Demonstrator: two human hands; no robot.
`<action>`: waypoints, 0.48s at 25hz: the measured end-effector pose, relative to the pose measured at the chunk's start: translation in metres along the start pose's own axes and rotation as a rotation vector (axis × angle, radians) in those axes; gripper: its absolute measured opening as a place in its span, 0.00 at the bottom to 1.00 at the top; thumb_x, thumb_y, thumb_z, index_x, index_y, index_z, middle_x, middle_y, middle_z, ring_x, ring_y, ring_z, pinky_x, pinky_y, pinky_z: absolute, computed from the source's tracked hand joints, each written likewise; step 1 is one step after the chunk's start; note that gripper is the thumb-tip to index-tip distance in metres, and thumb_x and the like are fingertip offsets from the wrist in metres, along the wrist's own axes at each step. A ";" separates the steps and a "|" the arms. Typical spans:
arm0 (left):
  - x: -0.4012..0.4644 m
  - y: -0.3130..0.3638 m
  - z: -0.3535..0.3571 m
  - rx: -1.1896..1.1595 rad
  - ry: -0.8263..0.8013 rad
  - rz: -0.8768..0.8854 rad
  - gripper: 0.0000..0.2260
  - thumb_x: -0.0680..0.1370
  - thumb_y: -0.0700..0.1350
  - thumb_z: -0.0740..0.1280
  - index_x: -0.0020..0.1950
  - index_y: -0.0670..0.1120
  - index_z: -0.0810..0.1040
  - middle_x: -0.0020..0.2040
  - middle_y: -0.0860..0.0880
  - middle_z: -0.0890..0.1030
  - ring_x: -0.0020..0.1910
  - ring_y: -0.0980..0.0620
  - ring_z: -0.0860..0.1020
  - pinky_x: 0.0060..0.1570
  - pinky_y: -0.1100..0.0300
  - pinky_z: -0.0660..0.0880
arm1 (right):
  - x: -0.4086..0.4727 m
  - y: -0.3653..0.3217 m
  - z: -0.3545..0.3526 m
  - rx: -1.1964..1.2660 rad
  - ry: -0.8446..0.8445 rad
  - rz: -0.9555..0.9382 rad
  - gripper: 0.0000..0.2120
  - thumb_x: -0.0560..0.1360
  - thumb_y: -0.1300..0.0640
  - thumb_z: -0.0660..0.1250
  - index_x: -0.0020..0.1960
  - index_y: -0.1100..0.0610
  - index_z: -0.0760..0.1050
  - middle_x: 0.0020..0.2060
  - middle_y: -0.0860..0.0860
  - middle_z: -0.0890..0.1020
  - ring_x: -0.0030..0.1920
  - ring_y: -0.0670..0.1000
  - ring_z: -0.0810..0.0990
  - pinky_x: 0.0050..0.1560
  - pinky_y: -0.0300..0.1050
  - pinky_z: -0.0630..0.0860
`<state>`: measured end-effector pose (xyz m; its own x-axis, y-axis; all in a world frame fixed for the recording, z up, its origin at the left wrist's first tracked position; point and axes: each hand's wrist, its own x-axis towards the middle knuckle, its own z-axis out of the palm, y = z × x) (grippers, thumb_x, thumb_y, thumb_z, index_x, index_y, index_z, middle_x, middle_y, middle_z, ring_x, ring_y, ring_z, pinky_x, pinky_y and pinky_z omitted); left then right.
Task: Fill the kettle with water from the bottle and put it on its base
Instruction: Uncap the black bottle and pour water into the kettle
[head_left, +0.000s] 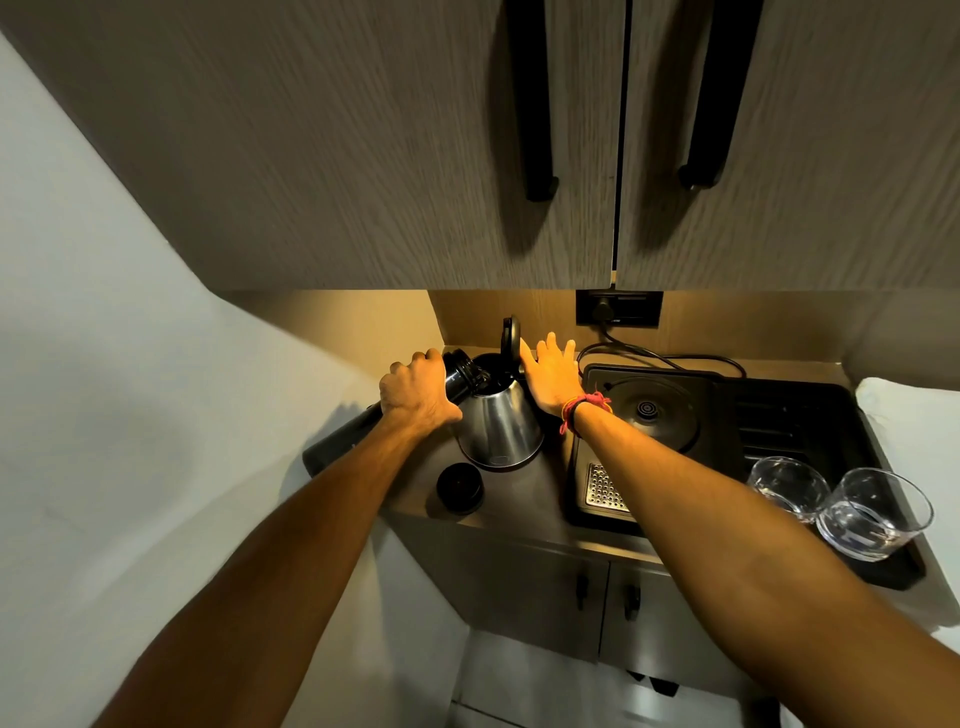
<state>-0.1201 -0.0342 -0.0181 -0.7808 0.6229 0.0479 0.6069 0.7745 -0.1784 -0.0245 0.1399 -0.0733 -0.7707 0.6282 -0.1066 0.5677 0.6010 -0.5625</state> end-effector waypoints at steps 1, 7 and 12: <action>0.000 0.000 0.001 -0.006 -0.002 -0.001 0.33 0.66 0.56 0.77 0.65 0.45 0.70 0.57 0.44 0.79 0.54 0.42 0.80 0.47 0.49 0.78 | 0.000 -0.002 -0.002 0.018 0.006 0.011 0.32 0.84 0.44 0.49 0.80 0.63 0.56 0.80 0.62 0.56 0.81 0.64 0.52 0.80 0.60 0.49; 0.000 -0.001 0.001 0.001 -0.003 -0.001 0.34 0.66 0.56 0.77 0.66 0.45 0.70 0.57 0.44 0.79 0.54 0.41 0.80 0.47 0.49 0.79 | 0.002 0.000 0.000 0.033 -0.016 0.021 0.33 0.83 0.43 0.50 0.81 0.63 0.56 0.80 0.61 0.56 0.81 0.63 0.53 0.80 0.60 0.50; 0.002 -0.001 -0.002 0.018 -0.008 -0.007 0.34 0.66 0.57 0.77 0.66 0.45 0.70 0.57 0.44 0.79 0.54 0.42 0.80 0.46 0.50 0.78 | 0.001 0.000 -0.001 0.030 -0.033 0.016 0.34 0.83 0.42 0.49 0.81 0.63 0.54 0.81 0.61 0.54 0.81 0.63 0.52 0.80 0.60 0.49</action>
<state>-0.1220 -0.0338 -0.0161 -0.7861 0.6167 0.0414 0.5989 0.7765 -0.1955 -0.0246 0.1410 -0.0729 -0.7709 0.6209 -0.1421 0.5713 0.5756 -0.5851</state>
